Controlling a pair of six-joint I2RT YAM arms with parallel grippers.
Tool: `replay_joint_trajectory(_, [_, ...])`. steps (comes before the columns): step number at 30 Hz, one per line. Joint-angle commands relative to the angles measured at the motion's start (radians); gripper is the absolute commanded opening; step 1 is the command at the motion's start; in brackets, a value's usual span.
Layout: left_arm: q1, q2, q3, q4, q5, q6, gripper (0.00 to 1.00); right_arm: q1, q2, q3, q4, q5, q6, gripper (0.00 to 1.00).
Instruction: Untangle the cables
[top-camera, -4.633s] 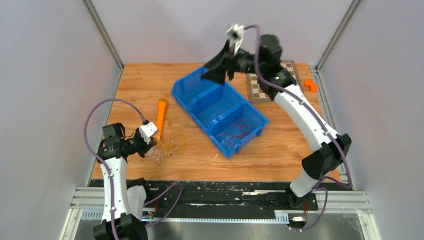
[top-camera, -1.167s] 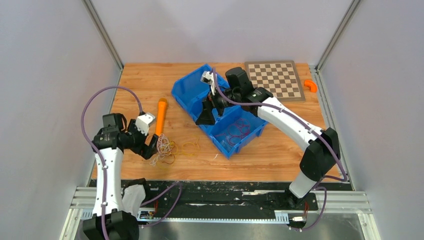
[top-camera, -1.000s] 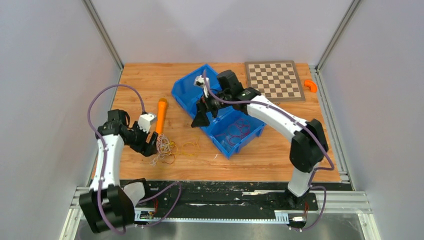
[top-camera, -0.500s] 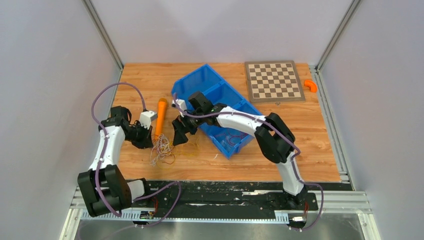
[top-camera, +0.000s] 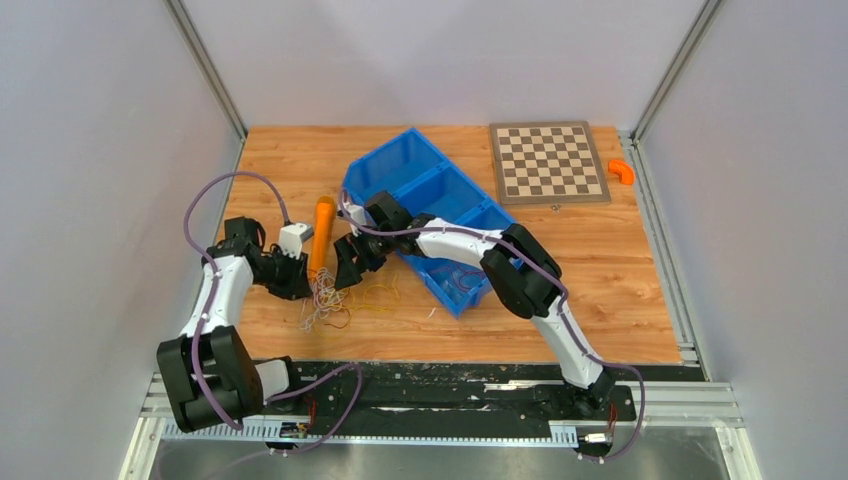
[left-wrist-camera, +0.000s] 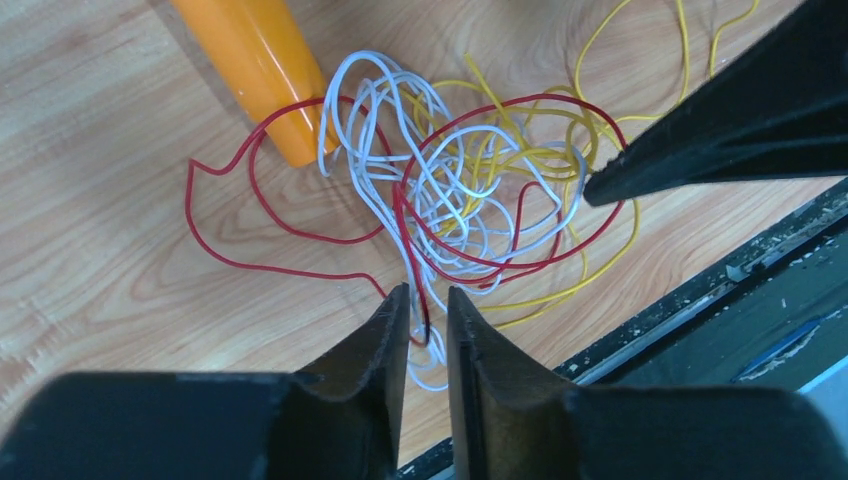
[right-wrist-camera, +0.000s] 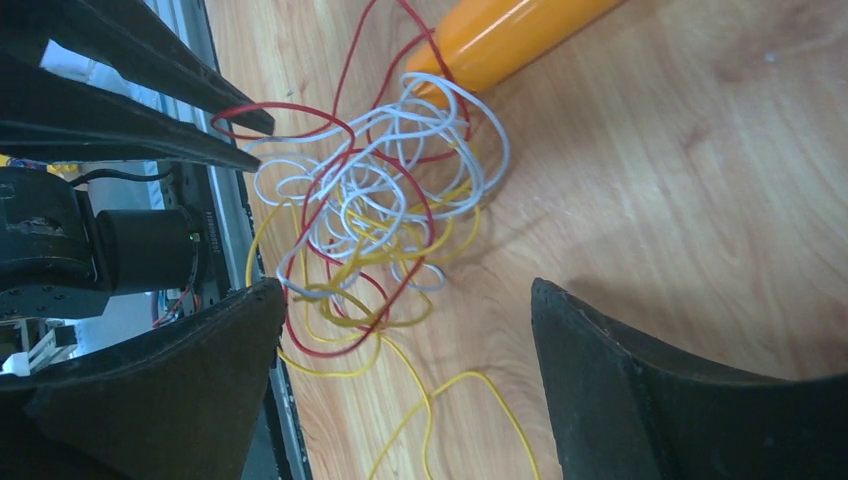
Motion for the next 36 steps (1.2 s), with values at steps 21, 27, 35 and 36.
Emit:
replay_joint_trajectory(21, [0.133, -0.204, 0.087, -0.401, 0.035, 0.389, 0.48, 0.013, -0.128, 0.057, 0.177, -0.099, -0.026, 0.0])
replay_joint_trajectory(27, [0.149, -0.184, 0.36, -0.43, 0.25, 0.226, 0.72, 0.013, -0.224, 0.02, 0.185, -0.114, -0.143, 0.0])
replay_joint_trajectory(35, [0.15, -0.154, 0.528, -0.172, 0.367, -0.191, 0.71, 0.014, -0.269, -0.022, 0.183, -0.042, -0.265, 0.0])
replay_joint_trajectory(36, [0.149, -0.151, 0.525, -0.14, 0.336, -0.237, 0.71, 0.014, -0.273, -0.023, 0.183, -0.023, -0.28, 0.0])
